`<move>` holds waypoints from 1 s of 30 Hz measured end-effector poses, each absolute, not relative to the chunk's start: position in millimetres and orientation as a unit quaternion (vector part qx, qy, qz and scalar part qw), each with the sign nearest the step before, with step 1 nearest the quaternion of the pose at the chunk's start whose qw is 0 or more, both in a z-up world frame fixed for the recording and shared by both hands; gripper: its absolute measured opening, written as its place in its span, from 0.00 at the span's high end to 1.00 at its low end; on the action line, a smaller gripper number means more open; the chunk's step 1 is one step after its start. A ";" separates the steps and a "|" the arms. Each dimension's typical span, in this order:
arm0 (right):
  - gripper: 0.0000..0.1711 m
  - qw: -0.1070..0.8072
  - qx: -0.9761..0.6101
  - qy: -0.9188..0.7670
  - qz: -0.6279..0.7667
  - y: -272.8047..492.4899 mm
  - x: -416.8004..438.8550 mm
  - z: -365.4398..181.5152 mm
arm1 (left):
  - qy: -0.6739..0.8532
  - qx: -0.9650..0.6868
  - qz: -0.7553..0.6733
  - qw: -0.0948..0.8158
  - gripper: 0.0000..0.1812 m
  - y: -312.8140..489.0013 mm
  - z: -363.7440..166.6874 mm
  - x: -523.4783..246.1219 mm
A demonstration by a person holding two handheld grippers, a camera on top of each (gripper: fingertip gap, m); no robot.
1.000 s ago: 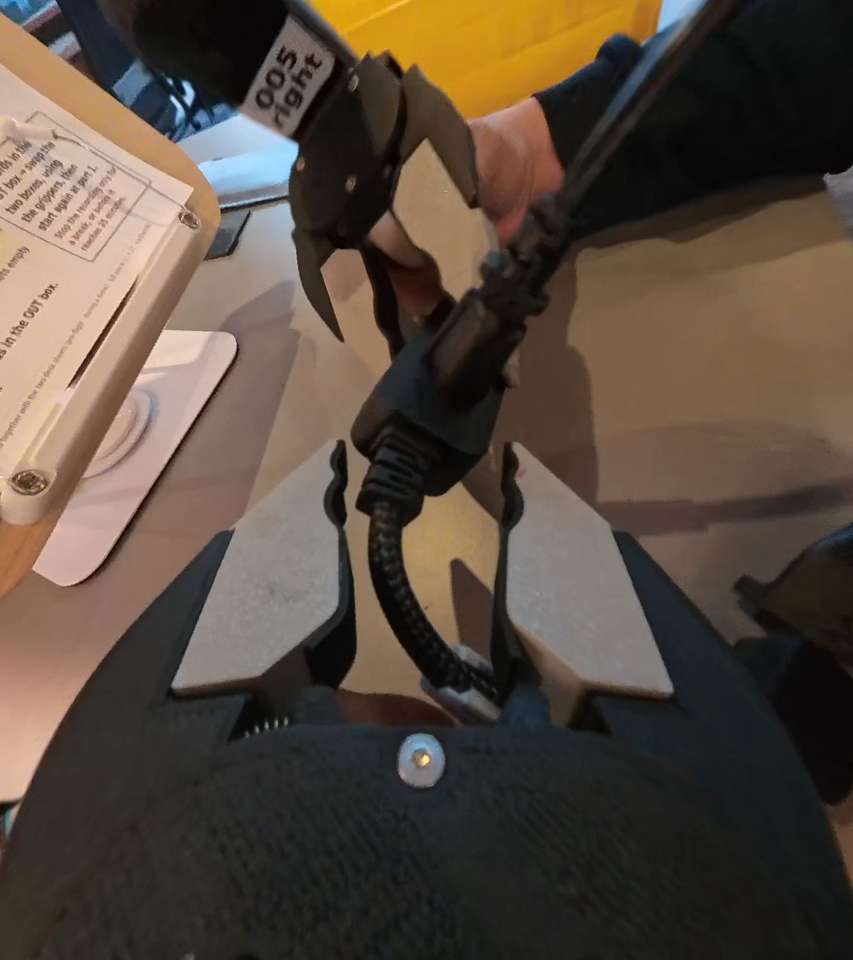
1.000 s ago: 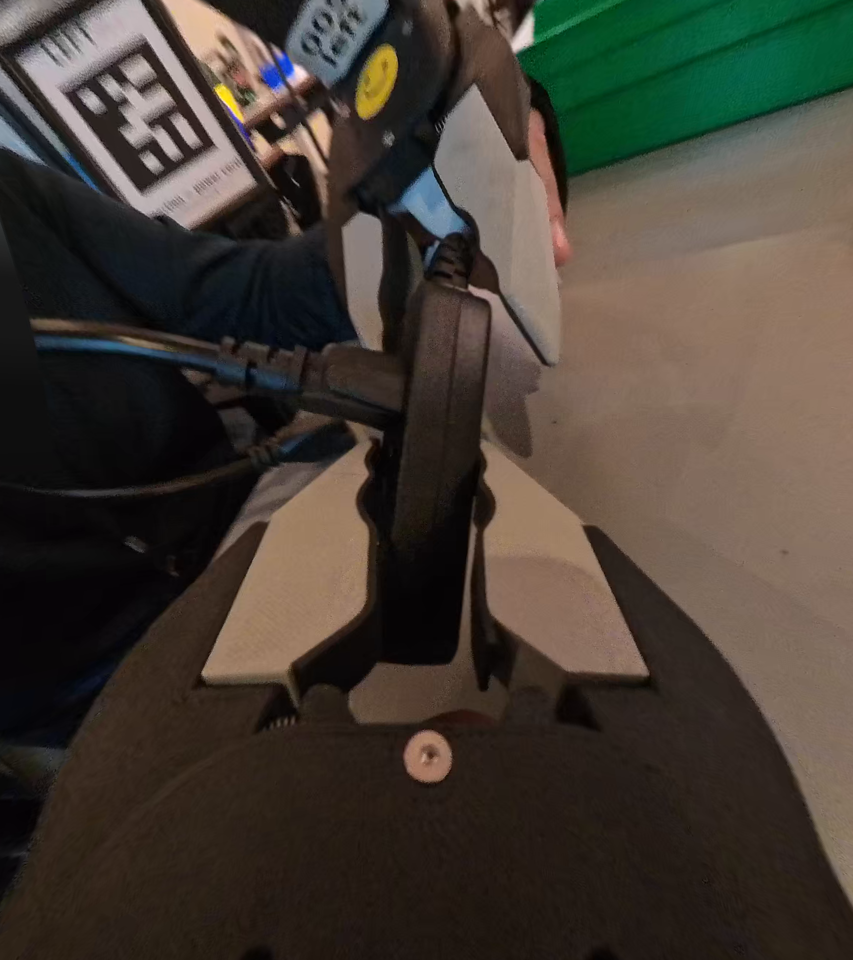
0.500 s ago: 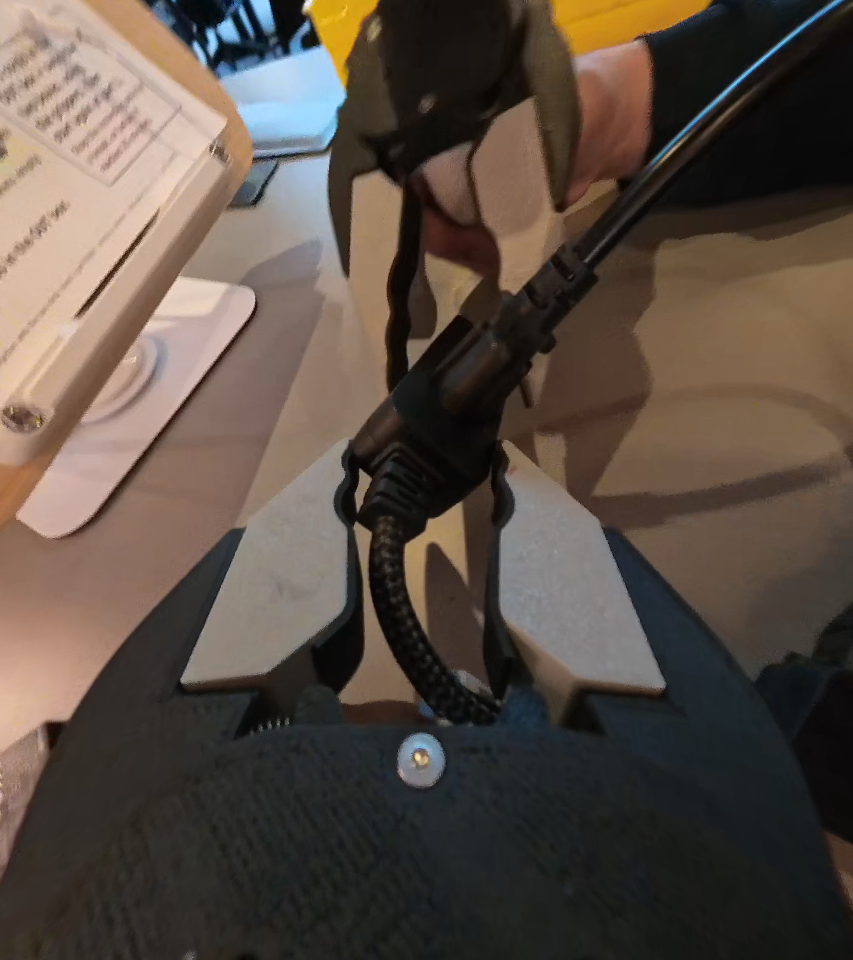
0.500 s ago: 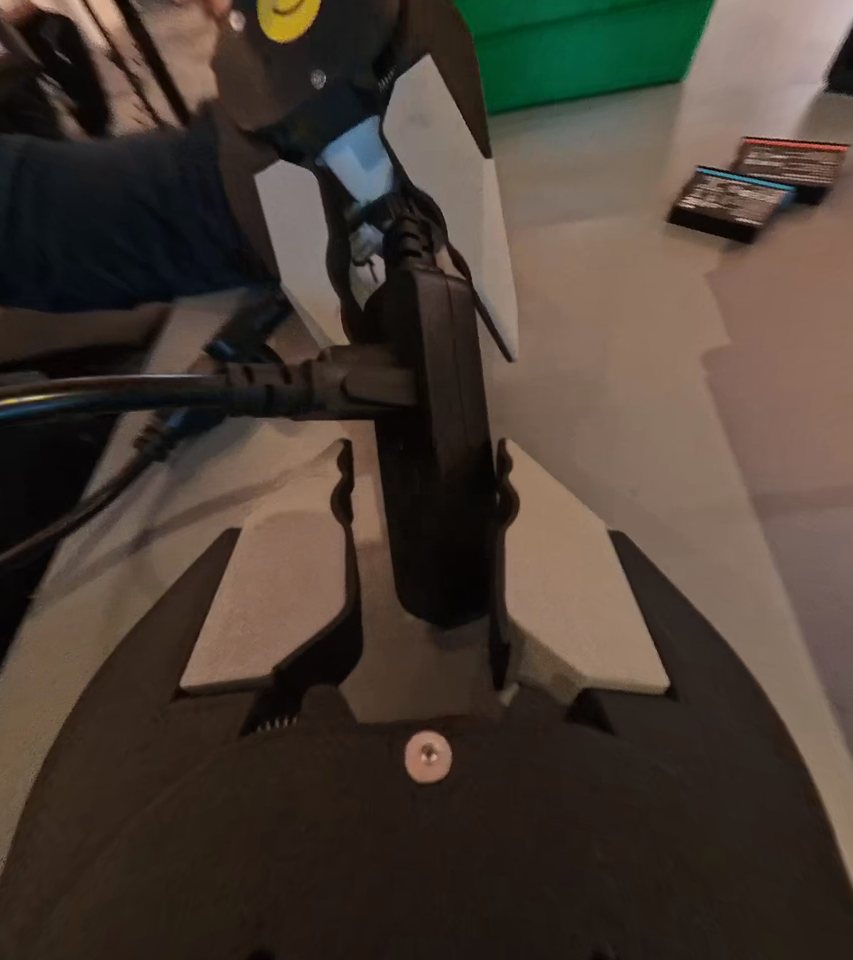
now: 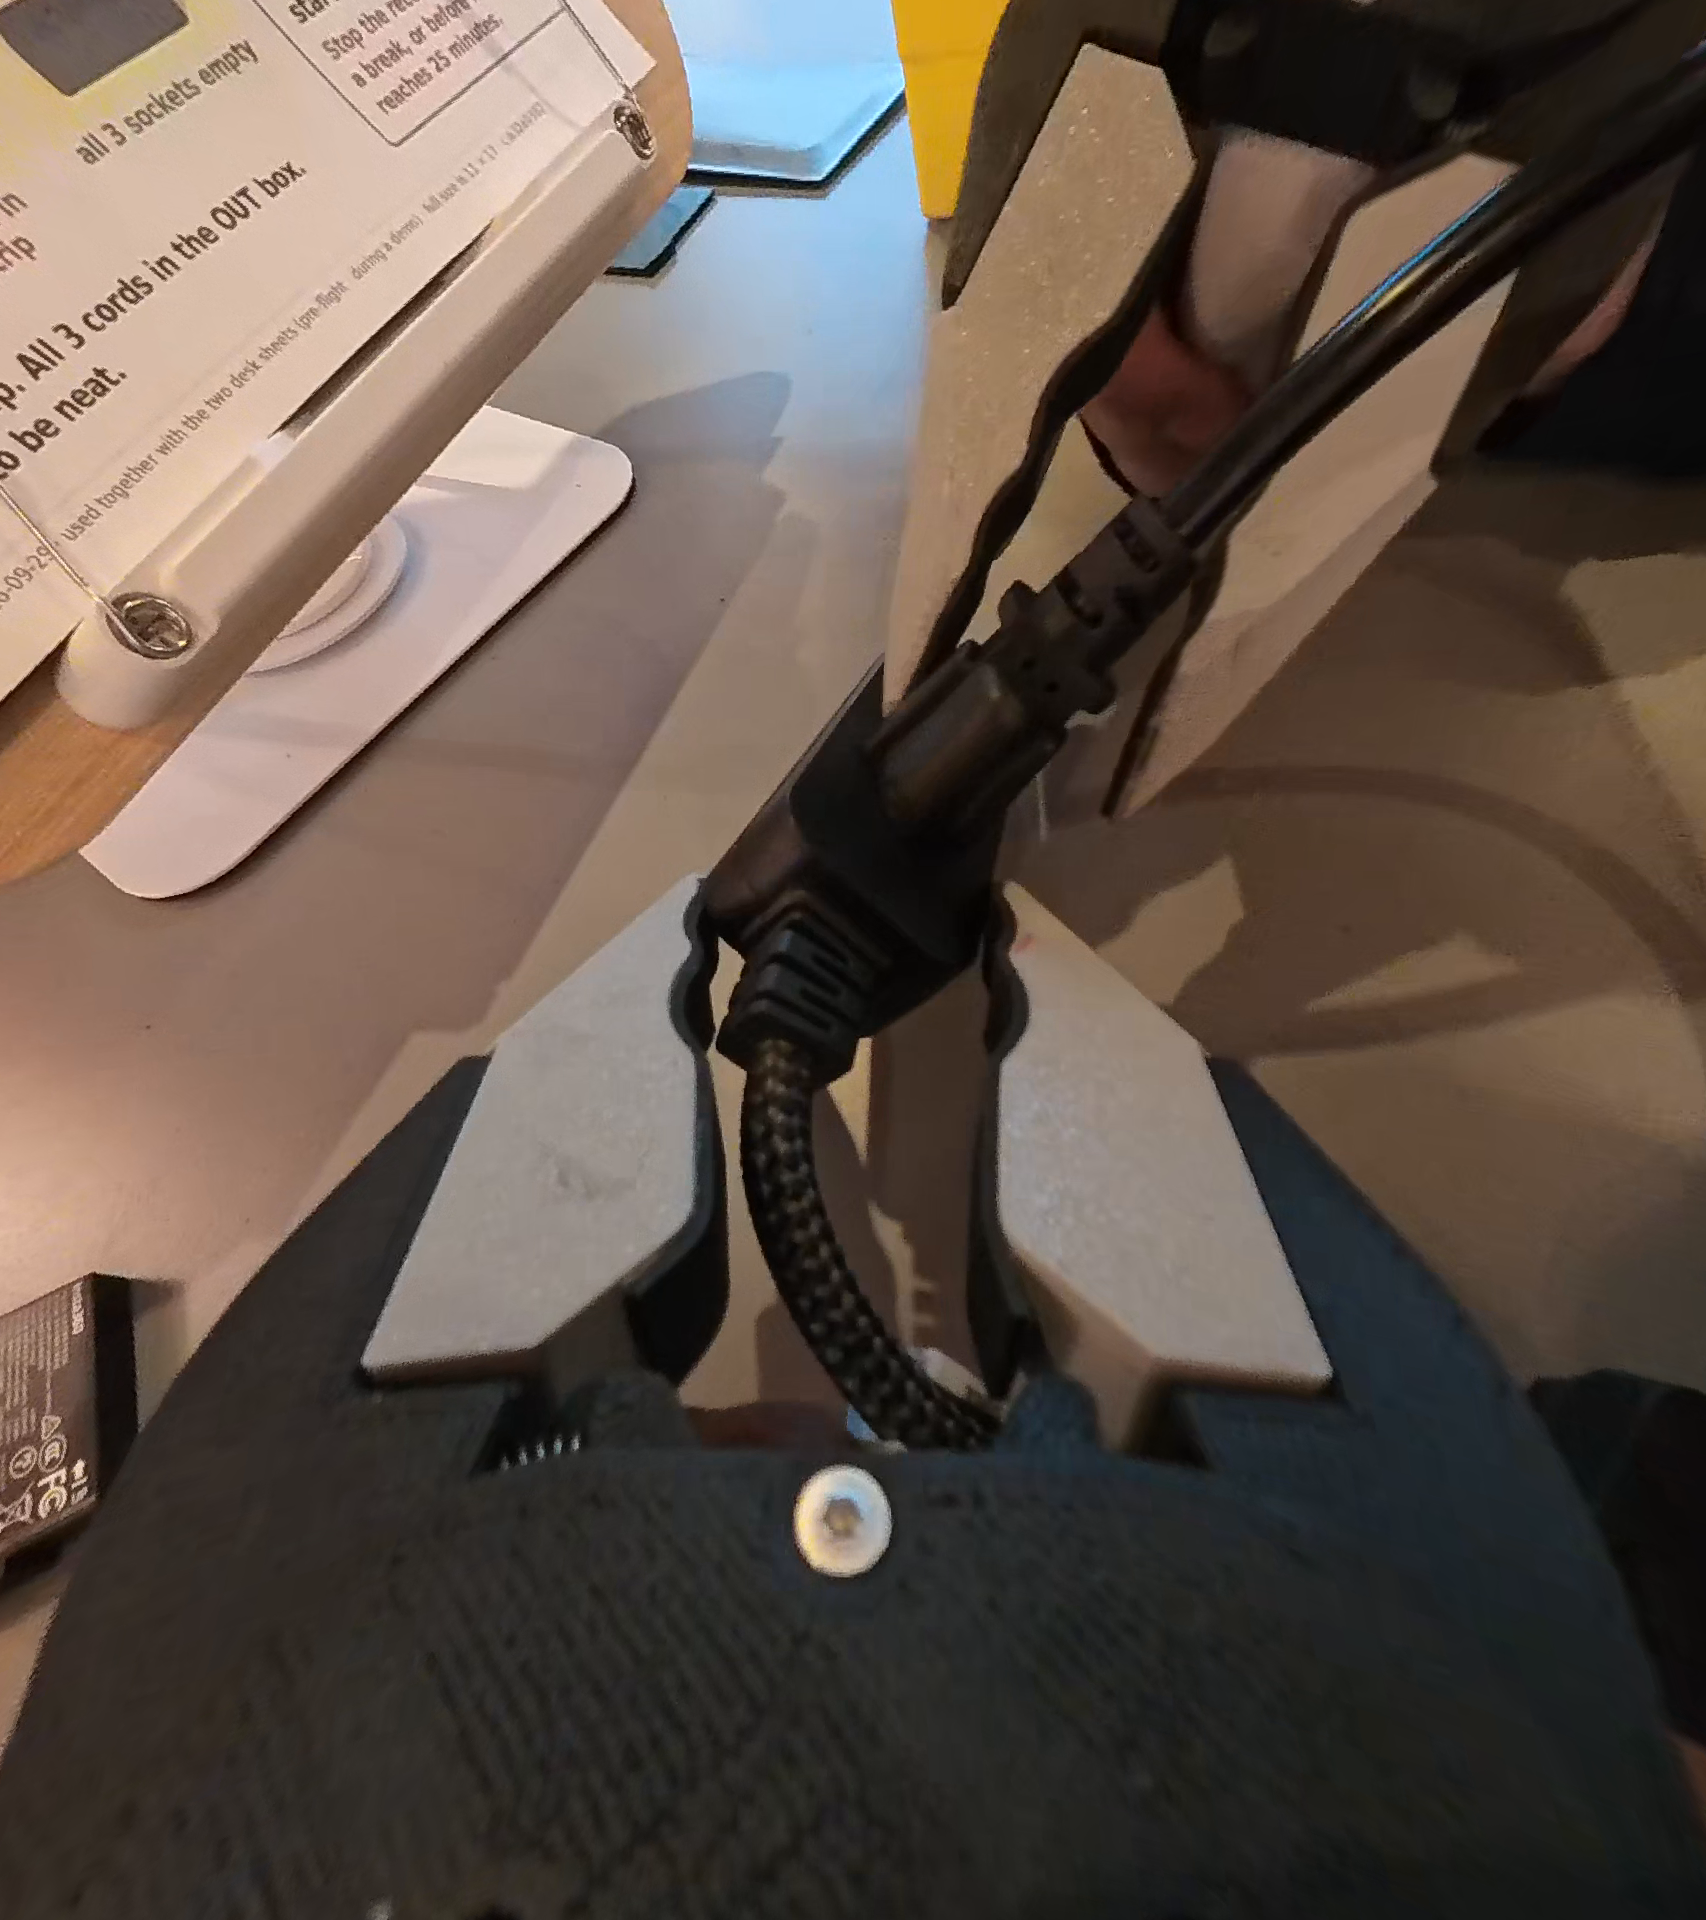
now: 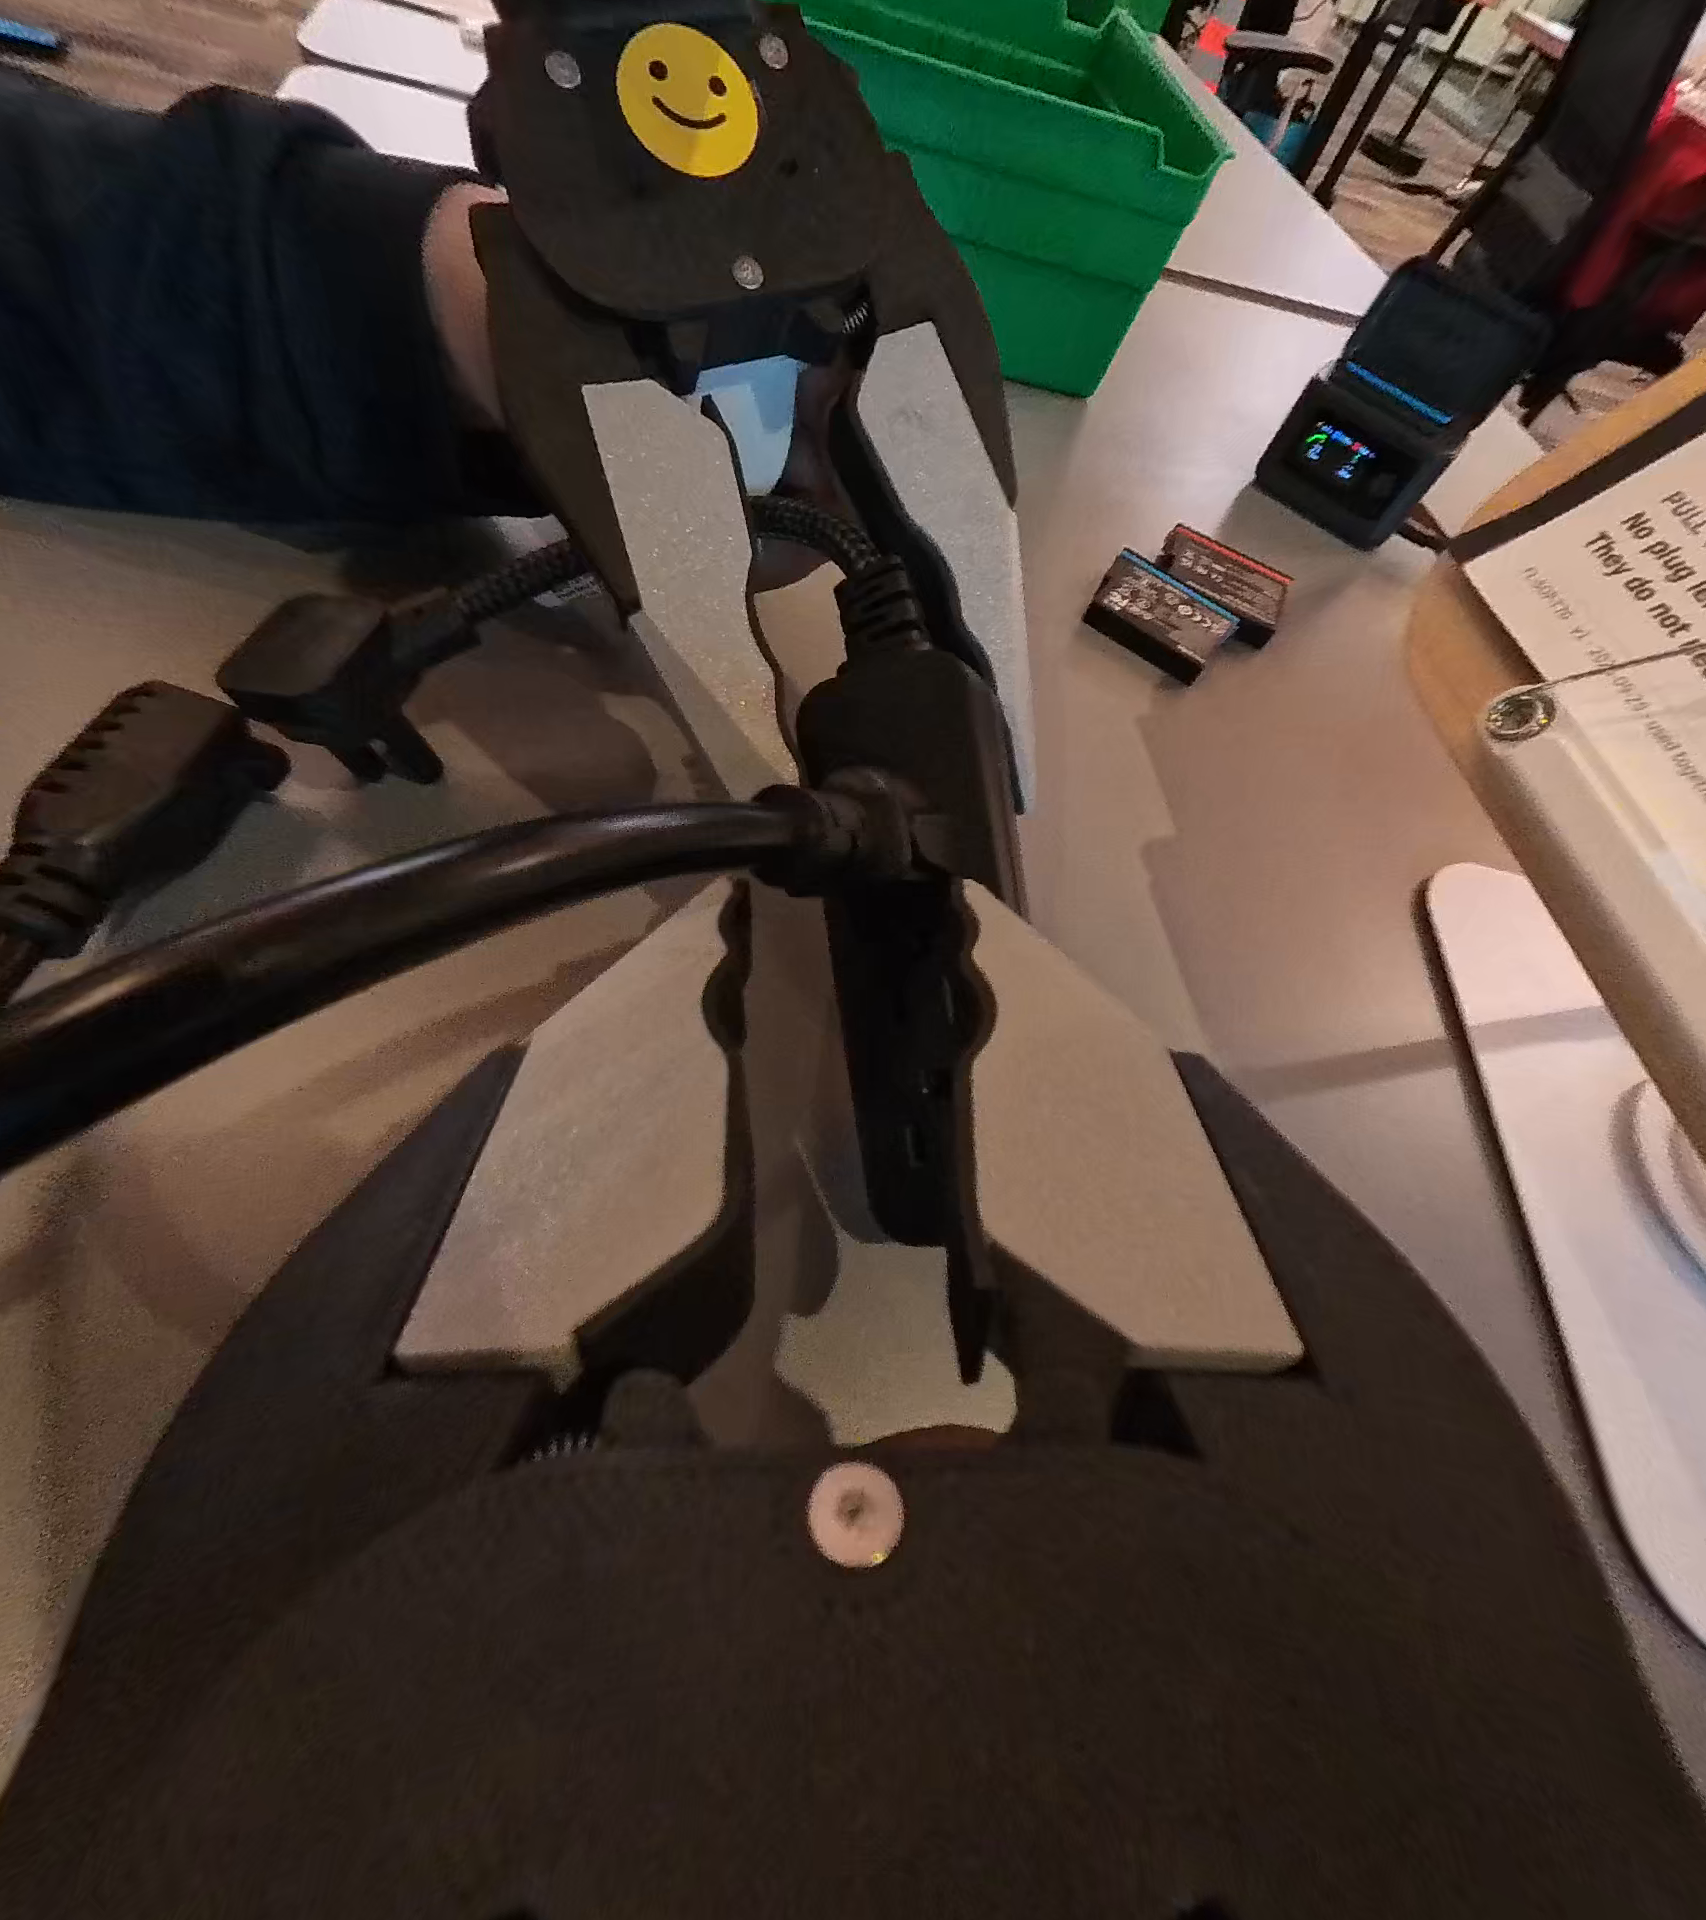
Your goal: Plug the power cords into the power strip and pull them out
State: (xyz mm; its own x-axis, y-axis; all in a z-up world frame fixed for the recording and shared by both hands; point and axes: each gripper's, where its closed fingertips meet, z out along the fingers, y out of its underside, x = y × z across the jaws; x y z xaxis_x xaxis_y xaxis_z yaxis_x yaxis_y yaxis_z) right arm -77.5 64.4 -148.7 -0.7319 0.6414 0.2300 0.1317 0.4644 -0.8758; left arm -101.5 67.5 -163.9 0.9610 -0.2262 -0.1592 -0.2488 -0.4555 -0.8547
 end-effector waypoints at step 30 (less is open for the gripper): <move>0.87 0.420 -0.187 -0.807 0.370 63.4 -89.0 -147.3 | 0.191 -0.832 0.116 0.507 0.72 74.7 -164.2 -101.5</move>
